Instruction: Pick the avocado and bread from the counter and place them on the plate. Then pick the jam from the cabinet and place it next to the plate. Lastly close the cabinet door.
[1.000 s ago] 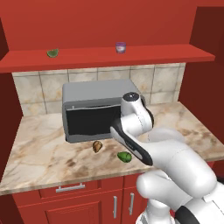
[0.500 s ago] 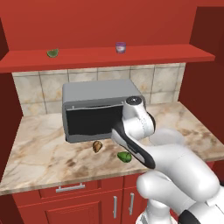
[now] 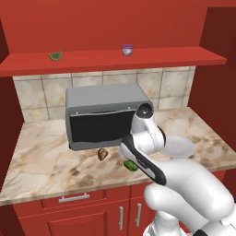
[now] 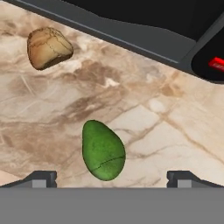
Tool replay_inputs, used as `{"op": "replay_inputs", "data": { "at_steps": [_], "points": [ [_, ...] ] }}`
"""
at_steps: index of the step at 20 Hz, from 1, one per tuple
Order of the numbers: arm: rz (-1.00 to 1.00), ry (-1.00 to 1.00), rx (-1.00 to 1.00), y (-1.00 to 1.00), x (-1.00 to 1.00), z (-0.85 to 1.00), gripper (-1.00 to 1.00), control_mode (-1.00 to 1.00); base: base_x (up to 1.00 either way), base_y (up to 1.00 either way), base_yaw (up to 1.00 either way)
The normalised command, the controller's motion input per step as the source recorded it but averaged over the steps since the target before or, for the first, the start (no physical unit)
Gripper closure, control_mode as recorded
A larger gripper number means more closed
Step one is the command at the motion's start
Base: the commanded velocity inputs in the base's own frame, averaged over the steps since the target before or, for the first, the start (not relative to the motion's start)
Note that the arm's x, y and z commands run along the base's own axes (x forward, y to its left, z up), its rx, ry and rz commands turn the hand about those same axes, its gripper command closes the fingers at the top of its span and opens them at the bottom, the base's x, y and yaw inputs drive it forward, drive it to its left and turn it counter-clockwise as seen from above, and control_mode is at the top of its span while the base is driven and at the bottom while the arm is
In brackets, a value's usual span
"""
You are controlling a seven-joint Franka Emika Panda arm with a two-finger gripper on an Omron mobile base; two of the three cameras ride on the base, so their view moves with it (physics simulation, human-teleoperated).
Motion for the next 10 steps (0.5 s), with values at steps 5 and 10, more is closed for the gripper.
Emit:
{"op": "replay_inputs", "data": {
  "at_steps": [5,10],
  "points": [
    [0.03,0.00,0.01,0.03,-0.04,-0.18,-1.00,-1.00,0.00,0.00,0.00],
    [0.02,0.00,0.00,0.05,-0.01,-0.18,-1.00,-1.00,0.00,0.00,0.00]
  ]
}}
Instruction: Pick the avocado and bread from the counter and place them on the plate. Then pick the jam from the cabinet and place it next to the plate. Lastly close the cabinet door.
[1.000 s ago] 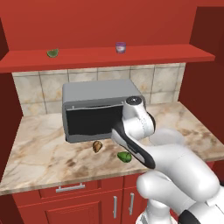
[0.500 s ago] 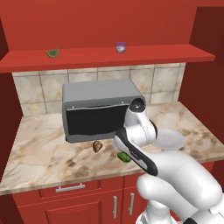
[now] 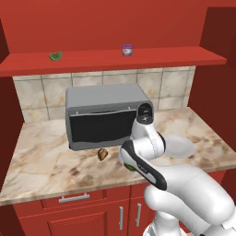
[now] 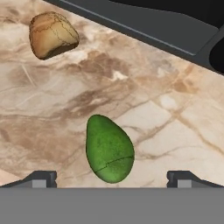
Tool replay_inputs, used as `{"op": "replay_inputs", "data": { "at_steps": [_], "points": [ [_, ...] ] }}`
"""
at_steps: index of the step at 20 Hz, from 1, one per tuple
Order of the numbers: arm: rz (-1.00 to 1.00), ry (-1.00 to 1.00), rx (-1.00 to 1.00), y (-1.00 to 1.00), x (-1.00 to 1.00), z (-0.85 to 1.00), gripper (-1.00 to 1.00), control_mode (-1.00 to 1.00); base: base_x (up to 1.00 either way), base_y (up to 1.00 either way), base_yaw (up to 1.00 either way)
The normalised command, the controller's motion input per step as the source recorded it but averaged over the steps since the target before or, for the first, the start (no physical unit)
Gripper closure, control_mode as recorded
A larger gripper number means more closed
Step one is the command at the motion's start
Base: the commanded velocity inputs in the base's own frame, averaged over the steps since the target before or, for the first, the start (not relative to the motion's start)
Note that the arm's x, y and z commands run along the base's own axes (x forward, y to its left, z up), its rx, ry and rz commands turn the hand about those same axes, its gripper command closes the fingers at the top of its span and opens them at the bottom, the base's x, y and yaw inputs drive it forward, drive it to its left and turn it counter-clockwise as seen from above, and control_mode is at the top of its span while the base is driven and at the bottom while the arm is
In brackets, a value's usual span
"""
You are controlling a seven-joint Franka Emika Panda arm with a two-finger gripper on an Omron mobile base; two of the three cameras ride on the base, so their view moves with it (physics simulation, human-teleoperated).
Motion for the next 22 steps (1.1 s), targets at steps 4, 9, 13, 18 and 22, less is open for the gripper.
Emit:
{"op": "replay_inputs", "data": {
  "at_steps": [4,9,13,18,22],
  "points": [
    [0.02,0.00,0.00,0.08,0.00,-0.19,-1.00,-1.00,0.00,0.00,0.00],
    [0.03,0.00,0.00,0.06,0.00,-0.18,-1.00,-1.00,0.00,0.00,0.00],
    [0.03,0.00,0.00,0.02,0.00,-0.12,-1.00,-1.00,0.00,0.00,0.00],
    [0.03,0.00,0.00,0.00,0.00,-0.07,-1.00,-1.00,0.00,0.00,0.00],
    [0.02,0.00,0.00,0.00,0.00,-0.10,-1.00,-1.00,0.00,0.00,0.00]
  ]
}}
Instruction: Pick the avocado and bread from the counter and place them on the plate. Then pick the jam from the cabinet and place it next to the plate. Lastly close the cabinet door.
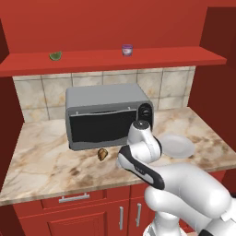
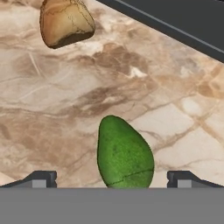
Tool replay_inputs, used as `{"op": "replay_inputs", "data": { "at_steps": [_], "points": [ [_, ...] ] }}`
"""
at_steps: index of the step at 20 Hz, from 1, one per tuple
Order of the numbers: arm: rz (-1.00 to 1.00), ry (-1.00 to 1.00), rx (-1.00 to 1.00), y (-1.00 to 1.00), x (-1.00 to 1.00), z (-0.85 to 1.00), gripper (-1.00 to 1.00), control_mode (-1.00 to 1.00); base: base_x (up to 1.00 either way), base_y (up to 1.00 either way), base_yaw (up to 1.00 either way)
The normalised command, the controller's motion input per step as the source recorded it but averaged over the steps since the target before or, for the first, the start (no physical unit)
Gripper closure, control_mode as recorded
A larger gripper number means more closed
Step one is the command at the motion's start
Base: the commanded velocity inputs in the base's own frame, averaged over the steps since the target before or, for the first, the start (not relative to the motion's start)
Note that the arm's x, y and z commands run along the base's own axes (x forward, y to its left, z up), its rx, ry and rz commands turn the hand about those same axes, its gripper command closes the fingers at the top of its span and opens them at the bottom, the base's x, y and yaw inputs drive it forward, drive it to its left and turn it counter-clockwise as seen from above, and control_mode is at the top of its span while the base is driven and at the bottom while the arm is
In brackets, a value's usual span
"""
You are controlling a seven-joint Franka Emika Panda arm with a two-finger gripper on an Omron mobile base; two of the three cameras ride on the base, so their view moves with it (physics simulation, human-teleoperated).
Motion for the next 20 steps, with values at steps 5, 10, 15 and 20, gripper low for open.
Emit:
{"op": "replay_inputs", "data": {
  "at_steps": [5,10,15,20],
  "points": [
    [0.02,0.00,0.00,0.00,0.00,-0.11,-1.00,-1.00,0.00,0.00,0.00],
    [0.00,0.00,0.00,0.00,0.00,-0.08,-1.00,-1.00,0.00,0.00,0.00],
    [0.01,0.00,0.00,0.00,0.00,-0.07,-1.00,-1.00,0.00,0.00,0.00],
    [0.01,0.00,0.00,0.00,0.00,-0.07,-1.00,-1.00,0.00,0.00,0.00]
  ]
}}
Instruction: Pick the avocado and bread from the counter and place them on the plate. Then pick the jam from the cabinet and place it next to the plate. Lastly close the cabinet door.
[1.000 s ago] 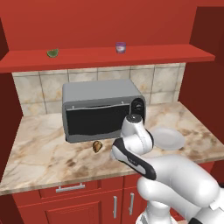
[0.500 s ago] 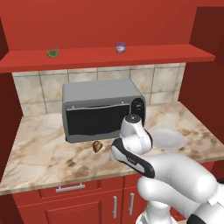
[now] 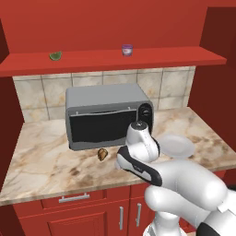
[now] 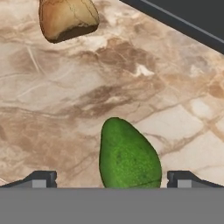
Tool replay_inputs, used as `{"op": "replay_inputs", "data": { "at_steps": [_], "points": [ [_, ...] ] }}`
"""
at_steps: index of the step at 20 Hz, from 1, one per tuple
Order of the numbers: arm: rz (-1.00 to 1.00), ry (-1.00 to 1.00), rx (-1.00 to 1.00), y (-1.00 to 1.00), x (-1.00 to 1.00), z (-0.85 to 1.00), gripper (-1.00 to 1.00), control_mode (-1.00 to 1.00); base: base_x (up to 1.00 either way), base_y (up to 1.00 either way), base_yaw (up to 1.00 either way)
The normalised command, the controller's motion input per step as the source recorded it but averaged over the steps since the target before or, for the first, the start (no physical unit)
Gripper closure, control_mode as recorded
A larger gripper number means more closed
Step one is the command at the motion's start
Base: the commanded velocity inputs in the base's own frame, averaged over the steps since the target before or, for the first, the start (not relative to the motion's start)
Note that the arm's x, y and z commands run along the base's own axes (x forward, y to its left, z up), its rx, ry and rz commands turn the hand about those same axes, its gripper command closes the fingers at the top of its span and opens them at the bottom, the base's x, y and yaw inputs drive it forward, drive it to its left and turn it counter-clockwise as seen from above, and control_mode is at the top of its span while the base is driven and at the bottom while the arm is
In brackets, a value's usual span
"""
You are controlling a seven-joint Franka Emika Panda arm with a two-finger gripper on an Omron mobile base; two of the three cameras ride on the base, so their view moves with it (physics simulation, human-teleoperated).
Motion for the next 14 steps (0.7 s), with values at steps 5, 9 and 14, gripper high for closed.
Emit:
{"op": "replay_inputs", "data": {
  "at_steps": [5,9,14],
  "points": [
    [0.00,0.00,0.00,0.00,0.00,-0.10,-1.00,-1.00,0.00,0.00,0.00],
    [0.00,0.00,0.00,0.00,0.03,-0.14,-1.00,-1.00,0.00,0.00,0.00],
    [0.01,0.00,0.00,0.00,0.04,-0.14,-1.00,-1.00,0.00,0.00,0.00]
  ]
}}
